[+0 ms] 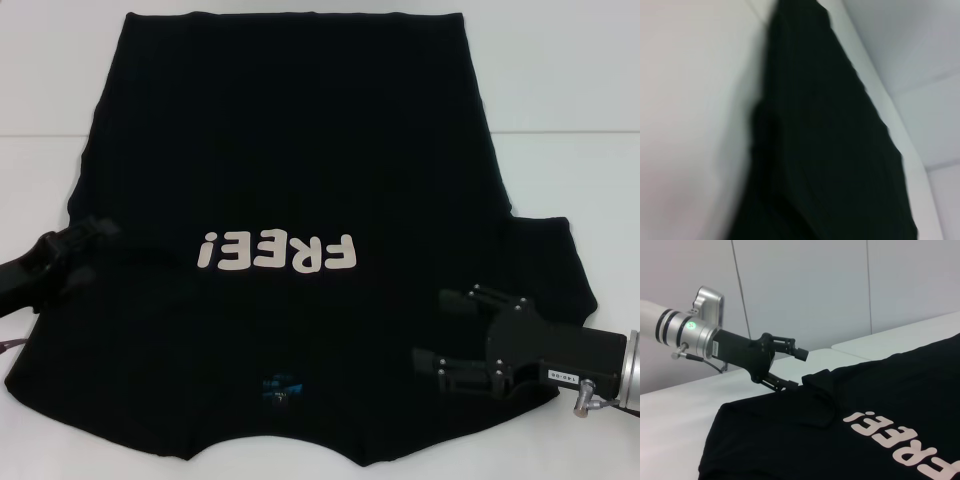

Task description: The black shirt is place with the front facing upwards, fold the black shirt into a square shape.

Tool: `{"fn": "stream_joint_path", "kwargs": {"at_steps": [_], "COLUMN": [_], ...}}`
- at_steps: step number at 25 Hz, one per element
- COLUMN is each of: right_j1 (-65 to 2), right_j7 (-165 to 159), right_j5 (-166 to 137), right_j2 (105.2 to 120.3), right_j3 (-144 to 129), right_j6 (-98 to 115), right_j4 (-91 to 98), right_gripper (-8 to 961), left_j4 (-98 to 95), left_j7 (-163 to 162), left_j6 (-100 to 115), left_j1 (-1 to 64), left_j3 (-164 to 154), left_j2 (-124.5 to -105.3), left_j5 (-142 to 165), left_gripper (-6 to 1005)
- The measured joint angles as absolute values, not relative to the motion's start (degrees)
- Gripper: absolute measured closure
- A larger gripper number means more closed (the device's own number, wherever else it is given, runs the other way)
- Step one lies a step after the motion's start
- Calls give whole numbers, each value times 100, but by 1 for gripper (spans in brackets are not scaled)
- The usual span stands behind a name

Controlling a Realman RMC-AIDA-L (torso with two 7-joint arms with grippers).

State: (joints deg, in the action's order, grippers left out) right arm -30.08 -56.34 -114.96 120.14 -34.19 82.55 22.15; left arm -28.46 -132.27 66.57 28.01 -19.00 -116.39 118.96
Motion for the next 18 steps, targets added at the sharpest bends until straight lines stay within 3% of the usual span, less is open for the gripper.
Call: {"fn": "stream_joint_path", "kwargs": {"at_steps": [3, 18], "right_j1": [-3007, -2926], "right_j7": [-5633, -5633], "right_j5": [-11496, -11509], "right_j2": [12014, 12014], "right_j3": [-3419, -3419], "right_j6": [8274, 8345], "right_j4": [2214, 2214], "right_gripper": [11, 11], "left_j4": [-2801, -2776], "left_j7": [-13274, -13213], "left_j6": [6323, 5373], "left_j1": [2808, 3061], "left_j3": [-1910, -1910], "left_j2": [-11675, -11858], "left_j5": [11880, 11734], "left_gripper": [89, 89]}}
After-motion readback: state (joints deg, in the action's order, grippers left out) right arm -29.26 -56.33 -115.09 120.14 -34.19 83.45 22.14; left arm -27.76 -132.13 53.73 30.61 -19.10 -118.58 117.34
